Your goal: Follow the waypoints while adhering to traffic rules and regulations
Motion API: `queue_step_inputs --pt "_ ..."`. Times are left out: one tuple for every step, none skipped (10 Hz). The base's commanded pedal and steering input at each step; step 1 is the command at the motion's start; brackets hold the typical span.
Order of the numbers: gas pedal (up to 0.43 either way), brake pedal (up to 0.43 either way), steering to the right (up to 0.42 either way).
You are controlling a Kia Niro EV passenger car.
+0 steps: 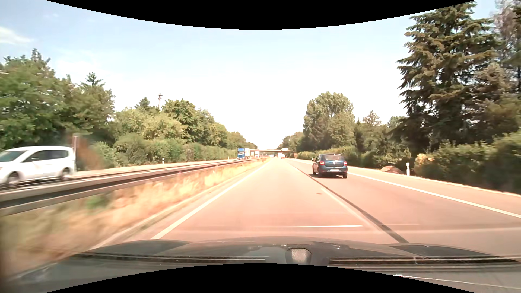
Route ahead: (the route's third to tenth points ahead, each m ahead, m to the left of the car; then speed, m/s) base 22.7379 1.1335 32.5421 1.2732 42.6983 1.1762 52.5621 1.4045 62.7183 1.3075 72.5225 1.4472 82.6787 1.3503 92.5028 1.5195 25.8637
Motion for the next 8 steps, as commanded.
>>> queue_step_inputs --pt "0.24 0.0 0.001" --pt "0.209 0.0 0.001" --pt "0.209 0.0 0.001" --pt "0.209 0.0 0.001" --pt "0.209 0.0 0.001" --pt "0.209 0.0 0.001" --pt "0.197 0.0 0.001" --pt "0.197 0.0 0.001"
